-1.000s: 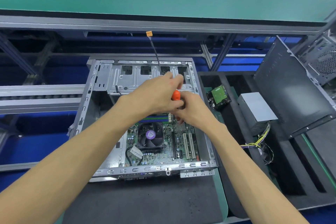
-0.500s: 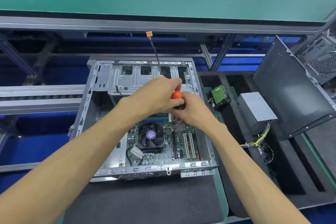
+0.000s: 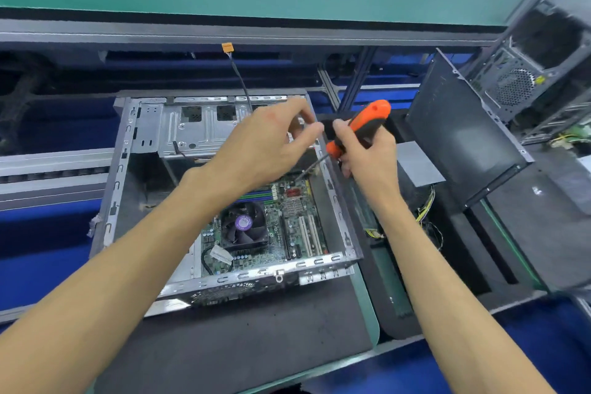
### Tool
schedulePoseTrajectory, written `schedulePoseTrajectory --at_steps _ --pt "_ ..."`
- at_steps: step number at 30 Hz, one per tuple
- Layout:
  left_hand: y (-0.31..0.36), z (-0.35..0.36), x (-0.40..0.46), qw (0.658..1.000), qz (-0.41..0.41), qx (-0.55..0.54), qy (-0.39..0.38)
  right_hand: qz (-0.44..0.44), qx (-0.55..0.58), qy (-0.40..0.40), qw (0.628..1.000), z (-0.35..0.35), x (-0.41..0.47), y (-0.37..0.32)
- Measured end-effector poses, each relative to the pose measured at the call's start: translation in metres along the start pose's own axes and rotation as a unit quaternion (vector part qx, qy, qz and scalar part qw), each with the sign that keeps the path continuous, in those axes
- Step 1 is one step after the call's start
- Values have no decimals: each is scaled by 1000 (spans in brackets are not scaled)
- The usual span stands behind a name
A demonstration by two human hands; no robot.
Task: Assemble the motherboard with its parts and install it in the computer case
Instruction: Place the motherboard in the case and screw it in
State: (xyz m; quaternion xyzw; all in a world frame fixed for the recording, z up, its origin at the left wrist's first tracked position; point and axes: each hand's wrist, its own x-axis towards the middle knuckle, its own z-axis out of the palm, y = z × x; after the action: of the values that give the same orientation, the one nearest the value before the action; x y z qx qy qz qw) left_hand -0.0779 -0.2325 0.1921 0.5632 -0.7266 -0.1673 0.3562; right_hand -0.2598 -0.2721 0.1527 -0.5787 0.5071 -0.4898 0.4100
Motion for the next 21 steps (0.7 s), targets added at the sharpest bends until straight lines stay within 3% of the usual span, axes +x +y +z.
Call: schedulePoseTrajectory --at_steps 4,7,11,14,17,21 --pt "38 15 0 993 6 -116 -22 47 99 75 991 -53 -1 -20" --pt "66 38 -2 984 2 -166 -61 80 162 73 981 -93 -4 -17" --pt "98 91 -10 972 -8 -188 -141 127 128 88 980 -138 -15 14" --pt "108 143 -15 962 -24 -124 -242 161 47 130 977 -167 -28 53" --pt "105 200 -20 935 -50 14 -350 153 -48 149 976 -195 -40 96" --pt "88 273 -30 908 -133 98 -385 175 -64 125 974 -226 -55 143"
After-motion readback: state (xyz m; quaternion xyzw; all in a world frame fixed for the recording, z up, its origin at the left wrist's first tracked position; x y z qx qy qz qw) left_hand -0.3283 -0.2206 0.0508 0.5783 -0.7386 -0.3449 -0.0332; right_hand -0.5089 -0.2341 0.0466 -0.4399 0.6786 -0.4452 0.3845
